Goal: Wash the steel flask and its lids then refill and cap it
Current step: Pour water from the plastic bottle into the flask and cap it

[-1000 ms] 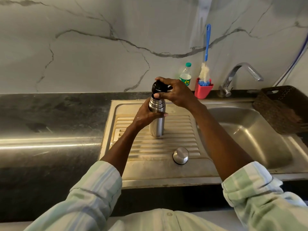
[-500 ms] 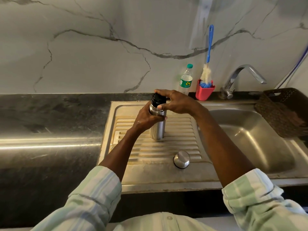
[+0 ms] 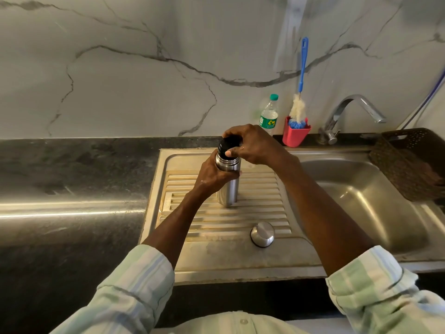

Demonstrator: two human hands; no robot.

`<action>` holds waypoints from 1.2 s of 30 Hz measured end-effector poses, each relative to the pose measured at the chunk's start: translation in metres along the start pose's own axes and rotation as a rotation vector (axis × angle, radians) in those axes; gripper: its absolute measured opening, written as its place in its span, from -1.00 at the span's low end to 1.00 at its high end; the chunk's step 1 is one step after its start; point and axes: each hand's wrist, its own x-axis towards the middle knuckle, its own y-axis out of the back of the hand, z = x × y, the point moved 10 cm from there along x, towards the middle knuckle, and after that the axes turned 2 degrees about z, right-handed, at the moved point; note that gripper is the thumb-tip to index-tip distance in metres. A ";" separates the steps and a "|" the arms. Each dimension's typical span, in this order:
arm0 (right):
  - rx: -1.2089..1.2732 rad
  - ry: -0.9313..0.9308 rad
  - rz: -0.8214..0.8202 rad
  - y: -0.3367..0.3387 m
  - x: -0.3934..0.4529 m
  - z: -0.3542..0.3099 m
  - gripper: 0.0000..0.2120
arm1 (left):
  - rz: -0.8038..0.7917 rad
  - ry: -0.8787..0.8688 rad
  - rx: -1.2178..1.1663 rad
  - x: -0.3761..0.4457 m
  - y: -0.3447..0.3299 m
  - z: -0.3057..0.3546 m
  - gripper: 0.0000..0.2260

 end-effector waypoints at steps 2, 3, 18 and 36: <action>-0.038 -0.008 0.018 -0.003 -0.003 -0.001 -0.51 | 0.003 0.001 0.020 -0.001 -0.002 0.000 -0.43; -0.099 -0.023 0.035 -0.006 -0.004 -0.001 -0.49 | 0.006 0.001 0.037 -0.002 -0.003 0.001 -0.45; 0.022 -0.022 -0.451 -0.026 0.006 0.000 -0.40 | -0.047 -0.035 -0.010 -0.004 -0.002 0.007 -0.34; -0.492 -0.165 -0.166 -0.018 0.016 -0.002 -0.45 | -0.037 0.004 0.023 -0.001 -0.003 0.003 -0.41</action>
